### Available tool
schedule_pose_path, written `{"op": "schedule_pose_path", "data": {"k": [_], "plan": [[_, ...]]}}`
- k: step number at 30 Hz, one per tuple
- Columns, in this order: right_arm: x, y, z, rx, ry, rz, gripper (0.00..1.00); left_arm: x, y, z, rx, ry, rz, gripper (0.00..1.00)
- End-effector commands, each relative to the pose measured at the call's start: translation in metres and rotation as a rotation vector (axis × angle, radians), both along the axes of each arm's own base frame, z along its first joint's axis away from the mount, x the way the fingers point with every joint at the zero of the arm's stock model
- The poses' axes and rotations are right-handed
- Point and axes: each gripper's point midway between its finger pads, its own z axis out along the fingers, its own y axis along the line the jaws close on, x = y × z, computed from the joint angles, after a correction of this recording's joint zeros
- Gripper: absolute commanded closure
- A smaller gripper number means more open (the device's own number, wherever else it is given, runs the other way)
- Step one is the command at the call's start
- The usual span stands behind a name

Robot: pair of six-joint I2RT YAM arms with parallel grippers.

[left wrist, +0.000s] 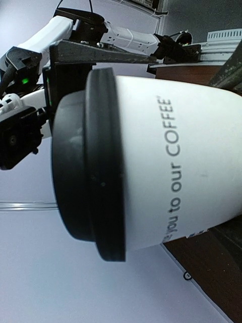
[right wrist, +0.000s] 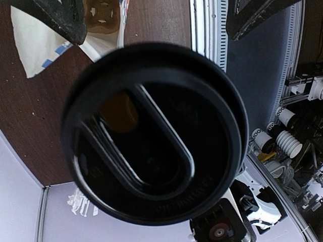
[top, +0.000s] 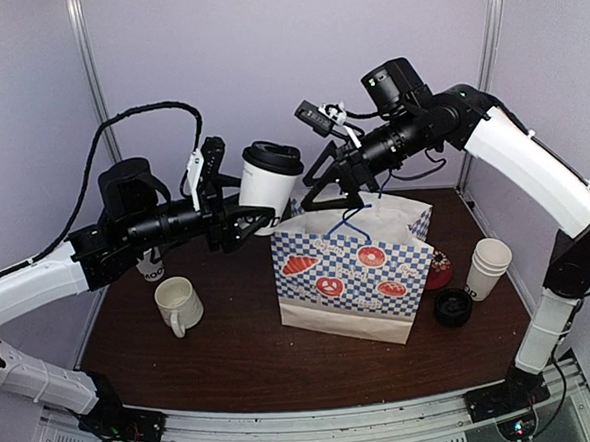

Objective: Pack the takeout coffee

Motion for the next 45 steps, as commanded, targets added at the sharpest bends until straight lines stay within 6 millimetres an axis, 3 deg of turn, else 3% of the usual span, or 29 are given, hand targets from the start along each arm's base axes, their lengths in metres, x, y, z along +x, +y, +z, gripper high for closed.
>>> {"op": "schedule_pose_path", "data": {"k": [1,15,22,29,37,42,45], "plan": [[-0.014,0.015,0.024,0.062,-0.027,0.032,0.01,-0.009,0.000,0.018,-0.051,-0.069,-0.026,0.23],[-0.007,0.032,0.036,0.119,0.006,0.006,0.01,-0.015,-0.004,0.039,-0.240,-0.011,-0.056,0.20],[-0.018,0.044,0.041,0.162,0.066,0.069,0.00,-0.016,-0.013,0.045,-0.287,-0.003,-0.071,0.20],[-0.027,0.044,0.053,0.196,0.070,0.108,0.01,-0.018,-0.020,0.040,-0.282,0.011,-0.086,0.18],[-0.030,0.045,0.056,0.213,0.086,0.130,0.17,-0.019,-0.023,0.037,-0.277,0.020,-0.089,0.17],[-0.027,0.046,0.049,0.198,0.086,0.121,0.22,-0.013,-0.019,0.034,-0.253,0.038,-0.029,0.04],[-0.027,0.043,0.043,0.178,0.067,0.116,0.22,-0.010,-0.007,0.026,-0.170,0.078,0.042,0.03]]}}
